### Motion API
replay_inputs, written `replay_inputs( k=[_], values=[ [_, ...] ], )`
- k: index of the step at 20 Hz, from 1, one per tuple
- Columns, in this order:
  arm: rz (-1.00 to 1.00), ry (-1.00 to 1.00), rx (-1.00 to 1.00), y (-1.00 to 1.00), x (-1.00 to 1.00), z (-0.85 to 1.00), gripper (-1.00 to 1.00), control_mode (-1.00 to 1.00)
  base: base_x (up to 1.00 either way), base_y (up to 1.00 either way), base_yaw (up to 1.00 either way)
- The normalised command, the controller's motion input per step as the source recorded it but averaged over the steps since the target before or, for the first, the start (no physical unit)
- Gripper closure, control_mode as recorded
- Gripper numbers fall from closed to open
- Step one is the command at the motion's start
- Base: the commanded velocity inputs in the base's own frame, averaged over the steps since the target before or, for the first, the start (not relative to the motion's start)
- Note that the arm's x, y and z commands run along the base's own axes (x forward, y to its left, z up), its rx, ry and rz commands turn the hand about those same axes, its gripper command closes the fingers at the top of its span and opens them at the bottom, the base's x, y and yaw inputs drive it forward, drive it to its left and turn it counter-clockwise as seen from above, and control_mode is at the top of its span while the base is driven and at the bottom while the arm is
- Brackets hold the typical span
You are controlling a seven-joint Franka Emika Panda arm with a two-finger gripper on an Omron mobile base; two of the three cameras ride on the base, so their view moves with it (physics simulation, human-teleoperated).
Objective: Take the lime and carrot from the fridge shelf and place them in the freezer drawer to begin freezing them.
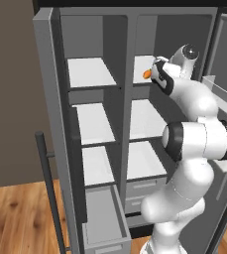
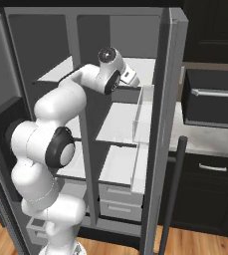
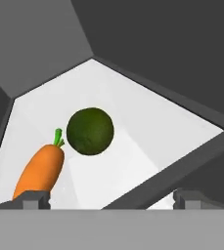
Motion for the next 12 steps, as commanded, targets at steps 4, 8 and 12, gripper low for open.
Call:
replay_inputs(
  k=[4,8,12],
  values=[
    [0.0,0.09,0.03,0.0,0.51,-0.02,-1.0,-1.0,0.0,0.0,0.0],
    [0.0,0.08,0.0,0.0,0.54,-0.13,-1.0,-1.0,0.0,0.0,0.0],
    [0.0,0.04,0.0,0.0,0.51,-0.3,-1.0,-1.0,0.0,0.0,0.0]
  ],
)
